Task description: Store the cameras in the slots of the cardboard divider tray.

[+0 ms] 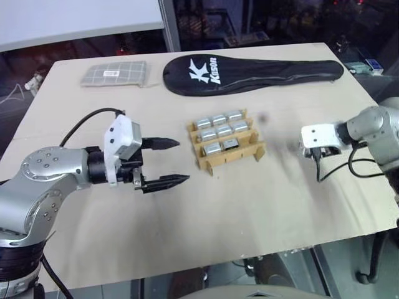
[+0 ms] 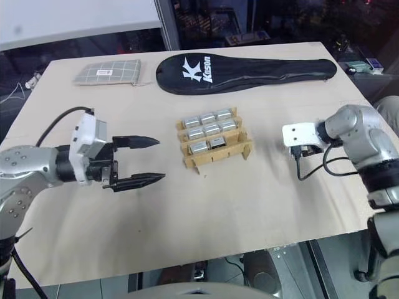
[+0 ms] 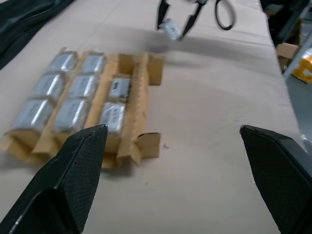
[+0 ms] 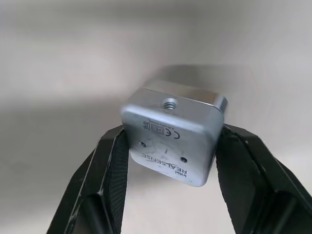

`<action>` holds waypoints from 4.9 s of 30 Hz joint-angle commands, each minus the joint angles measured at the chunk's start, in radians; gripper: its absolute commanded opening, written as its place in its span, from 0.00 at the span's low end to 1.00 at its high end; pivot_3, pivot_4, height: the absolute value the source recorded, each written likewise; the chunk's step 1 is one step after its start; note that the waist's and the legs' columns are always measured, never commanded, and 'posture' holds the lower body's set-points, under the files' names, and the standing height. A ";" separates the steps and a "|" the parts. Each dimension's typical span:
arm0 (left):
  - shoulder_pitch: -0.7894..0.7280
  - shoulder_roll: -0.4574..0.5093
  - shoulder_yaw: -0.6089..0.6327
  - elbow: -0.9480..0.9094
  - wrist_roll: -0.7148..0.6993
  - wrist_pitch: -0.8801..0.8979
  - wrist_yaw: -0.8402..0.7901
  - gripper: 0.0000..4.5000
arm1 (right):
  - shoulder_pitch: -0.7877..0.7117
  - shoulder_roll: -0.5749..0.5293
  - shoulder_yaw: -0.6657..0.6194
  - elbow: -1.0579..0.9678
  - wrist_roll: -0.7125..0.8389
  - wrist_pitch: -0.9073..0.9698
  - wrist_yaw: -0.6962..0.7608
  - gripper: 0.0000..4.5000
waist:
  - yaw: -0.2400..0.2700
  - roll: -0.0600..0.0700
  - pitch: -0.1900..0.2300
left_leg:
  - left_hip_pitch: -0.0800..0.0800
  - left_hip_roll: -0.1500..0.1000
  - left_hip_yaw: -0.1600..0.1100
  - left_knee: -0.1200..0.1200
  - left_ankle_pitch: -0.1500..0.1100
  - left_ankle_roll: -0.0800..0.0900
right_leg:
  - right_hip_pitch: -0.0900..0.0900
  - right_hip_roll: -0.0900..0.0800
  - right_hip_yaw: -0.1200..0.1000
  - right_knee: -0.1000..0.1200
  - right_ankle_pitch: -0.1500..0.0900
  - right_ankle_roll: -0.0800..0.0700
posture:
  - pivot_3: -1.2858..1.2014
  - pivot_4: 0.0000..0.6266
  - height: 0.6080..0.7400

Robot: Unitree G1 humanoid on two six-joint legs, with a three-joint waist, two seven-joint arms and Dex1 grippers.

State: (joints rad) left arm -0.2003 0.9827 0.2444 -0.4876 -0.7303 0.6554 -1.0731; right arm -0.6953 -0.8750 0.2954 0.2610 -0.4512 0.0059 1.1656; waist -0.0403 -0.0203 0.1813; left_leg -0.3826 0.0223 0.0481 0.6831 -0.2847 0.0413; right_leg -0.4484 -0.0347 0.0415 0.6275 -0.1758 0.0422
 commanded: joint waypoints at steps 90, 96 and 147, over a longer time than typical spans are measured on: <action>-0.063 0.009 -0.045 0.043 0.042 -0.037 -0.054 1.00 | -0.093 -0.009 -0.102 0.142 0.381 0.550 -0.008 0.88 | 0.002 -0.008 -0.004 | -0.002 0.000 -0.001 0.001 0.000 0.001 | 0.000 0.000 0.000 -0.002 0.004 0.001 | 0.52 0.24 1.00; -0.063 0.014 -0.040 0.044 0.042 -0.038 -0.057 1.00 | -0.104 -0.020 -0.097 0.154 0.381 0.540 0.001 0.31 | 0.001 -0.008 -0.004 | -0.002 0.000 -0.001 0.001 0.000 0.001 | 0.000 0.000 0.000 -0.002 0.004 0.001 | 0.52 0.24 1.00; 0.137 -0.008 0.174 -0.073 -0.016 -0.076 0.008 1.00 | -0.545 0.396 0.144 0.605 0.276 -0.155 0.362 0.16 | 0.003 -0.005 -0.002 | -0.002 0.000 -0.002 0.001 0.000 0.000 | 0.000 -0.001 -0.002 -0.001 0.002 -0.003 | 0.52 0.24 1.00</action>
State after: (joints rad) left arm -0.0622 0.9747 0.3893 -0.5388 -0.7349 0.5998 -1.0663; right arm -1.2139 -0.4694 0.4562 0.8567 -0.1748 -0.1558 1.5018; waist -0.0374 -0.0250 0.1790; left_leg -0.3848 0.0227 0.0461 0.6844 -0.2845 0.0411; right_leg -0.4485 -0.0357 0.0393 0.6261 -0.1737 0.0390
